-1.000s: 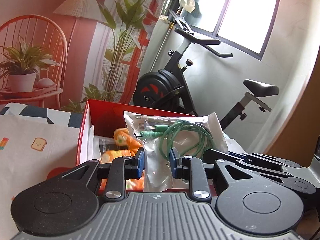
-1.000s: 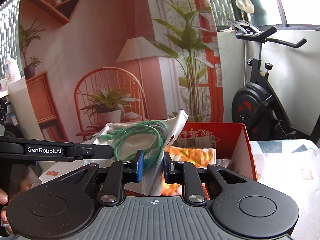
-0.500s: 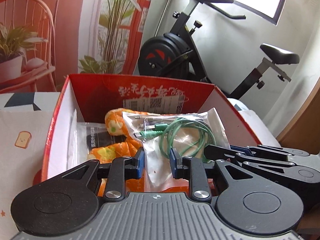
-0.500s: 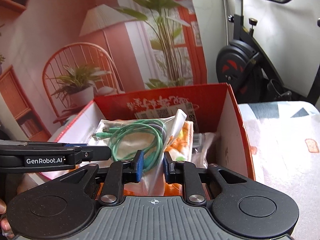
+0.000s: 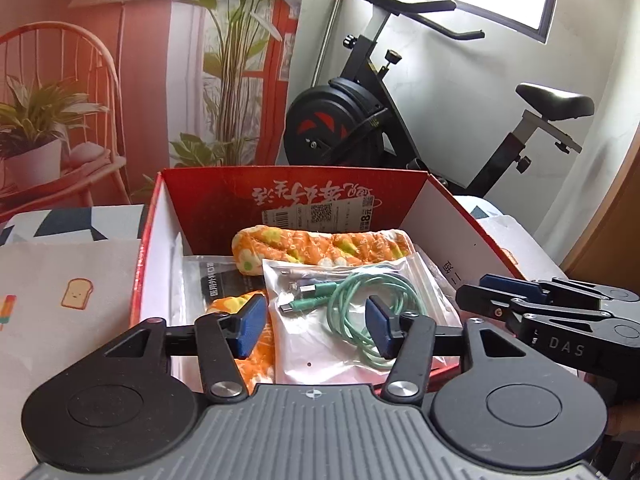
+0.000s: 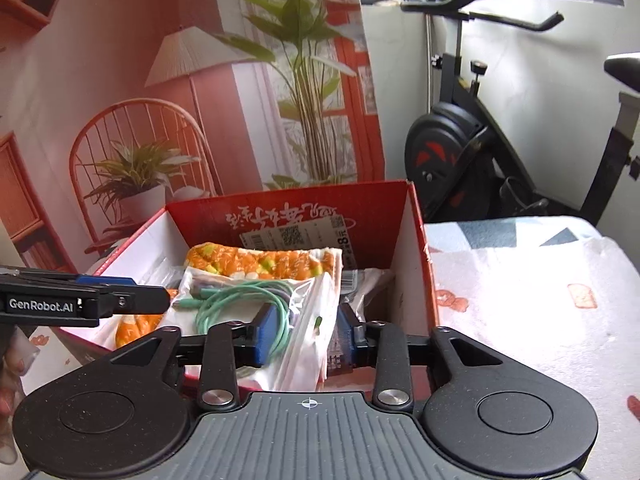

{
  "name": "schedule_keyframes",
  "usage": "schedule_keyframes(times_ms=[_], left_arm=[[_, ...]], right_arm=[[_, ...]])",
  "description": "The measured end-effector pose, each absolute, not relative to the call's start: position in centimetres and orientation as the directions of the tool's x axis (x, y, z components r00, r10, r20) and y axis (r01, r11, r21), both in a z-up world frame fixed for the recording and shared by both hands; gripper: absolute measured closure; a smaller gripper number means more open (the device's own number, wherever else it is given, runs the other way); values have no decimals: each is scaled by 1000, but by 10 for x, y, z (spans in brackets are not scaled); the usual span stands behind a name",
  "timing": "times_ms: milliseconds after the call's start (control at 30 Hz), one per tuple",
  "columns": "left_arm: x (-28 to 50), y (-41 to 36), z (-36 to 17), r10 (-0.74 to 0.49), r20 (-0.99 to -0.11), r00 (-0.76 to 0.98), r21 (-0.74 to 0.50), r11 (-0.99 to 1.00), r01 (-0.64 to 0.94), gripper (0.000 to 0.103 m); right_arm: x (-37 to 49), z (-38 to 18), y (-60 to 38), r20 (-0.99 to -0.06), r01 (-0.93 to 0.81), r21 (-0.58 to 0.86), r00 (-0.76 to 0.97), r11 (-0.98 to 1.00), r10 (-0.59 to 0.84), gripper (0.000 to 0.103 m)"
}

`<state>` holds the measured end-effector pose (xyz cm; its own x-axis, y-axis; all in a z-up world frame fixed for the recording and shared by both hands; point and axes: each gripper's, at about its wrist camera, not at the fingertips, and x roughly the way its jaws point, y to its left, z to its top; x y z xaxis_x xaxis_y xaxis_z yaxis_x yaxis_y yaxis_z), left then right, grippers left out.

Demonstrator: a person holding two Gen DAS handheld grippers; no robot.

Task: Organize soft objects
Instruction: 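Lower the clear bag into the box and open both grippers, then move both grippers to the pink knitted cloth on the table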

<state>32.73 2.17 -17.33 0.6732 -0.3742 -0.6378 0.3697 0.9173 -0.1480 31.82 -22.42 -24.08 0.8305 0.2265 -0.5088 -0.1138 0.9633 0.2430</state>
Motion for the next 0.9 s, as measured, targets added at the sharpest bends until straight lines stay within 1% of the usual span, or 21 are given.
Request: schedule_keyframes(times_ms=[67,100,133,200,233,300,367,467,567,667,800,900], left_arm=[[321,25,-169,-384,-630,675,-159,915,372,43],[317,27,-167,-384,-627,678,-156,914,374,41],[313,27,-165,-382,-624,682,-149,914,377,40],[304,29,-162,-376,-618,691,-132,915,380,29],[300,31,-160,-371,-616,694,-124,917,380,27],[290,35,-155,-368,-611,701,-112,916,384,25],[280,43,-151,-373,-595,712,-111,915,387,25],[261,55,-147,-367,-573,733,-104,920,379,25],[245,68,-151,-354,-563,747,-99,926,365,25],[235,77,-167,-319,-592,741,-90,939,332,25],[235,83,-198,-285,-658,697,-99,951,294,25],[236,82,-222,-274,-686,674,-105,954,281,25]], right_arm=[[309,-237,-228,-483,-118,261,843,958,235,55],[305,-235,-230,-473,-117,269,849,956,237,51],[299,-233,-232,-464,-114,274,854,955,235,45],[289,-229,-234,-448,-111,281,863,953,233,40],[284,-228,-235,-442,-111,283,866,953,232,37],[273,-225,-236,-425,-115,283,875,952,232,36],[261,-224,-236,-414,-122,281,879,952,235,33],[241,-225,-235,-399,-137,262,886,955,236,33],[218,-234,-233,-404,-145,246,883,958,238,33],[199,-251,-232,-442,-136,255,864,957,240,33],[178,-275,-227,-530,-100,232,821,968,212,33],[164,-292,-228,-582,-55,247,790,967,193,33]])
